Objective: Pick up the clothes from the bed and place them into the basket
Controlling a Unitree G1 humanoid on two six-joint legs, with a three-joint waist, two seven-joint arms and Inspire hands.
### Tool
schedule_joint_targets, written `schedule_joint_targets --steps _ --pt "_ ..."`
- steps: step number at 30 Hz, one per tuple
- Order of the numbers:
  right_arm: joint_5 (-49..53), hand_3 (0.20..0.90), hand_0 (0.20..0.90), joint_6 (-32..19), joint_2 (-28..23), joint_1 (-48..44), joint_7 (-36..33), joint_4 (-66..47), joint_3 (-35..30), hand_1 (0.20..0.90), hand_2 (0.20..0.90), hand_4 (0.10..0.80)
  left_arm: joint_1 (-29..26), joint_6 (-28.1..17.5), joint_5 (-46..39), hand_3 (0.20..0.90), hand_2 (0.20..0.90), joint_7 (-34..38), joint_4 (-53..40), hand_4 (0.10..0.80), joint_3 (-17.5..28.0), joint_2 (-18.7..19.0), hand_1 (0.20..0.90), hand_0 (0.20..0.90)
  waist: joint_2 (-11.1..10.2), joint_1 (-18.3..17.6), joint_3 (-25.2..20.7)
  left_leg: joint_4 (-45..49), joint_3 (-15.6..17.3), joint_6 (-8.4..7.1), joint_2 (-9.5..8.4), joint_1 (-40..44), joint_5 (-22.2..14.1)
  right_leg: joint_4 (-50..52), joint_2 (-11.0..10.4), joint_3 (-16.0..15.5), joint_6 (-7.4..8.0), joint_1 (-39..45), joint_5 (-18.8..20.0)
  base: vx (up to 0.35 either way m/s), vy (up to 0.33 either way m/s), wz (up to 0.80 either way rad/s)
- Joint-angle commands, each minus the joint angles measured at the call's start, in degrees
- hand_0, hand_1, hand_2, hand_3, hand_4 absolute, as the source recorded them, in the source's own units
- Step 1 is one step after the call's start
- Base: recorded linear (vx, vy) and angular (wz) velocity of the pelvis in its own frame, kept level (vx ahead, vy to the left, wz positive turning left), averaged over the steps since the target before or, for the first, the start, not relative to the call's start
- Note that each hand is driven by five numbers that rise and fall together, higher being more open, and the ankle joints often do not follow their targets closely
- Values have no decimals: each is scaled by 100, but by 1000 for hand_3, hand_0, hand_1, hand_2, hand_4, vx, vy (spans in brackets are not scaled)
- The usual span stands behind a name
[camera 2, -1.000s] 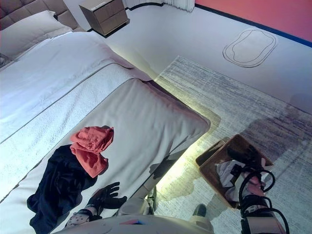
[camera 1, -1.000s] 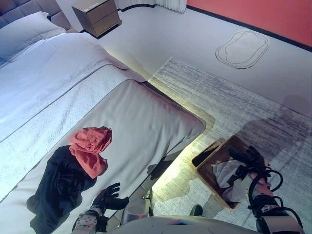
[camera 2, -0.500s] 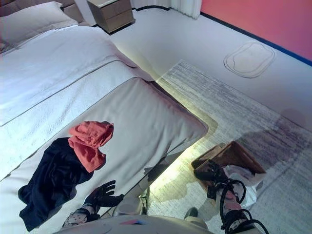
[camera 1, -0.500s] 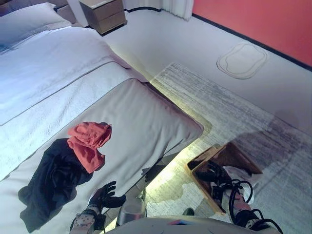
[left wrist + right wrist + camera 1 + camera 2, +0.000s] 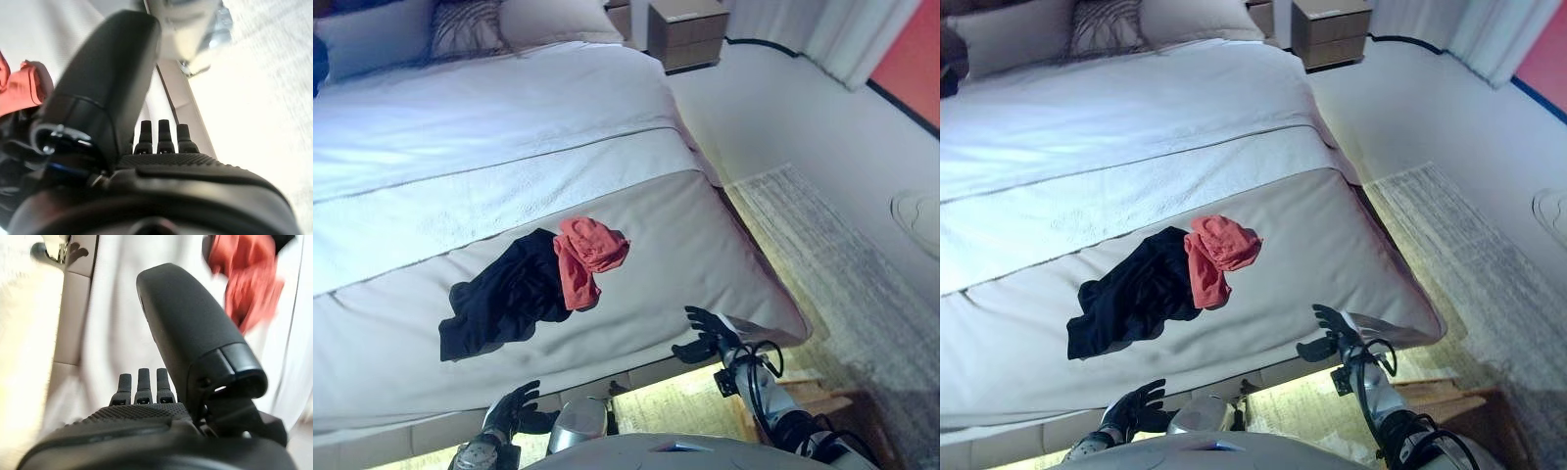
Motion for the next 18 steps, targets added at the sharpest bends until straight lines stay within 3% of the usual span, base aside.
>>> schedule_joint_targets --steps 1,3,4,5,6,8,10,14,18 --pt "-973 900 900 -514 -264 -585 -261 -319 181 900 900 800 -403 -68 -64 900 900 118 -232 800 -360 -71 900 900 237 143 -252 88 -546 -12 -121 196 -648 1655 -448 1084 640 -686 821 185 155 67" --pt "-1077 900 900 -513 -307 -727 -490 -268 284 900 900 800 -500 -22 -42 900 900 153 -271 800 -535 6 900 900 259 18 -214 69 -825 -2 -84 254 -705 1801 -191 1562 550 -1098 607 116 -38 93" --pt "-1177 900 900 -498 -365 -866 -743 -210 335 900 900 800 -596 -20 -10 900 900 158 -265 800 -655 61 900 900 265 -85 -160 76 -1029 -43 8 205 -575 1364 219 1717 306 -1333 505 65 -134 115" --pt "-1253 900 900 -550 -380 -907 -800 -199 348 900 900 800 -624 -5 -48 900 900 176 -255 800 -680 76 900 900 250 -113 -139 72 -1098 -63 15 216 -572 1265 298 1771 283 -1370 464 83 -281 137" --pt "-1458 900 900 -620 -421 -1193 -916 -119 398 900 900 800 -712 15 -74 900 900 201 -236 800 -712 140 900 900 128 -195 -34 36 -1230 -170 27 296 -611 540 406 1807 298 -1595 649 92 -211 89" --pt "-1666 900 900 -681 -525 -1562 -1004 -14 443 900 900 800 -807 17 -176 900 900 246 -185 800 -767 197 900 900 13 -286 96 6 -1368 -224 24 361 -712 10 490 1915 348 -1936 921 104 -267 78" --pt "-1879 900 900 -678 -640 -1839 -1170 102 430 900 900 800 -845 -5 -329 900 900 274 -140 800 -815 272 900 900 -5 -282 155 15 -1516 -223 85 280 -675 25 630 2140 317 -1974 688 111 -213 73" --pt "-2212 900 900 -458 -786 -2426 -1791 687 362 900 900 800 -612 -89 -160 900 900 291 7 800 -806 225 900 900 -147 95 197 58 -1815 -254 48 98 -546 -379 961 2019 225 -1494 436 154 -189 108" --pt "-2244 900 900 -279 -804 -3219 -2080 1131 382 900 900 800 -516 -263 -160 900 900 217 177 800 -833 324 900 900 -140 403 419 156 -1944 -356 100 -242 -419 -578 1102 1858 102 -1383 194 -10 -95 29"
